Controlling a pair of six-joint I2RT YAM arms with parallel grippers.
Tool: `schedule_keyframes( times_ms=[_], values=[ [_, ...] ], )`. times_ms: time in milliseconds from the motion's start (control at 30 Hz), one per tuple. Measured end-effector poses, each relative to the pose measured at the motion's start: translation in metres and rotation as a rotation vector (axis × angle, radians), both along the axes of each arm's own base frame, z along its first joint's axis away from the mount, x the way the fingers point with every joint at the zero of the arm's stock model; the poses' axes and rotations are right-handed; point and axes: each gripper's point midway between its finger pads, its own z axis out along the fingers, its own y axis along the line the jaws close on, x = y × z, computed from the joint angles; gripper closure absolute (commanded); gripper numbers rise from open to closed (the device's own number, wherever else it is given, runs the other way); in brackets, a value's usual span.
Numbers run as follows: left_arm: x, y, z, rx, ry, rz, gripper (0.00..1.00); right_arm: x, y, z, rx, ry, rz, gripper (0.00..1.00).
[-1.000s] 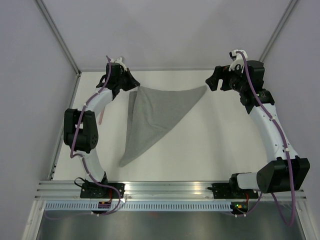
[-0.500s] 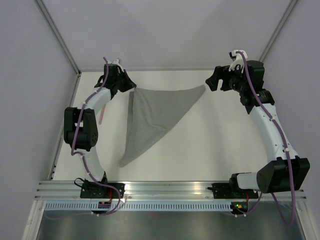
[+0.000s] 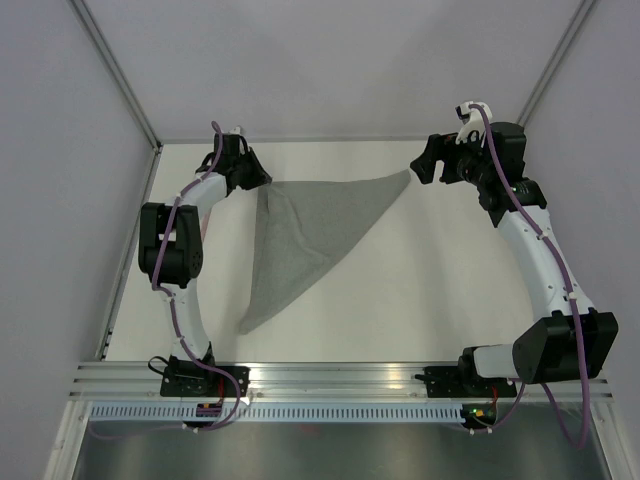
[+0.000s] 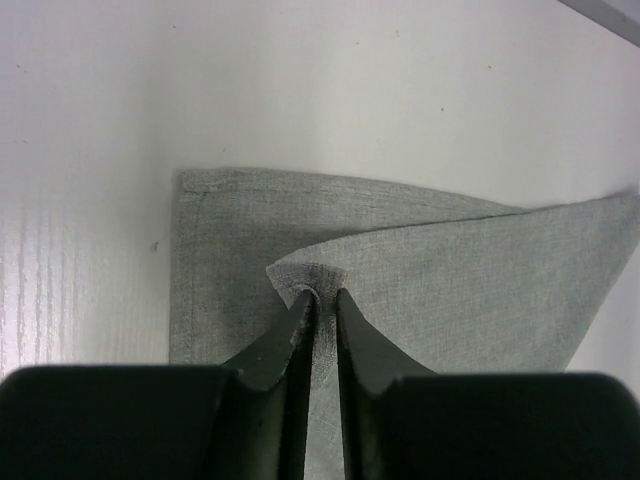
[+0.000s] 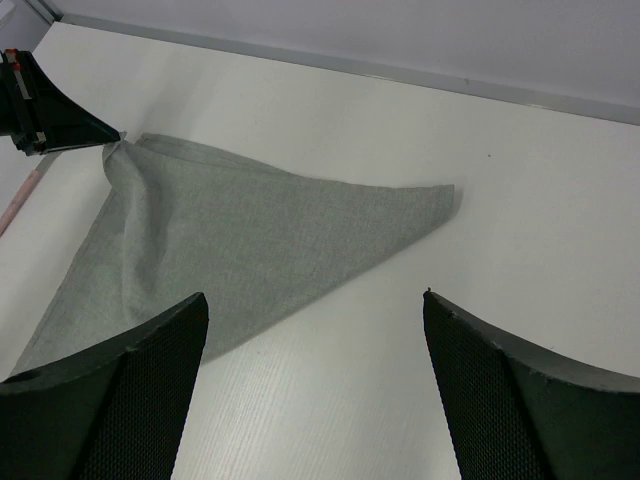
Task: Fold the napkin, place the utensils inside, and roll it up
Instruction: Fold the napkin
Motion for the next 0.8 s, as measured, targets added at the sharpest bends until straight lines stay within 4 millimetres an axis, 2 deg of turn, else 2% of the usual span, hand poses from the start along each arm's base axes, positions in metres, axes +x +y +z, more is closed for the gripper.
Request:
schedule_keyframes(
  times_ms=[100, 133, 233, 467, 600, 667, 700, 733, 800],
  values=[
    [0.004, 0.005, -0.006, 0.008, 0.009, 0.014, 0.66, -0.001, 0.0, -0.002, -0.002, 0.008, 0.001, 0.07],
    [0.004, 0.008, -0.007, 0.011, 0.012, 0.021, 0.55, -0.001, 0.0, -0.002, -0.002, 0.009, 0.003, 0.07],
    [0.005, 0.016, -0.009, 0.018, 0.019, 0.034, 0.43, -0.002, 0.001, -0.003, -0.001, 0.012, 0.007, 0.07],
    [0.012, 0.033, -0.004, 0.032, 0.005, 0.069, 0.28, -0.003, 0.002, -0.005, 0.002, 0.018, 0.017, 0.07],
    [0.012, 0.035, -0.003, 0.041, 0.002, 0.078, 0.25, -0.004, 0.003, -0.005, 0.004, 0.02, 0.02, 0.07],
    [0.006, 0.036, -0.001, 0.043, 0.0, 0.08, 0.23, -0.004, 0.003, -0.006, 0.004, 0.022, 0.023, 0.07],
    [0.002, 0.036, 0.001, 0.042, 0.0, 0.08, 0.13, -0.004, 0.004, -0.006, 0.005, 0.023, 0.025, 0.07],
    [-0.002, 0.036, 0.004, 0.043, -0.007, 0.078, 0.09, -0.004, 0.004, -0.006, 0.006, 0.023, 0.026, 0.07],
    [-0.007, 0.037, 0.011, 0.043, -0.018, 0.077, 0.09, -0.005, 0.005, -0.006, 0.008, 0.025, 0.031, 0.07]
  ],
)
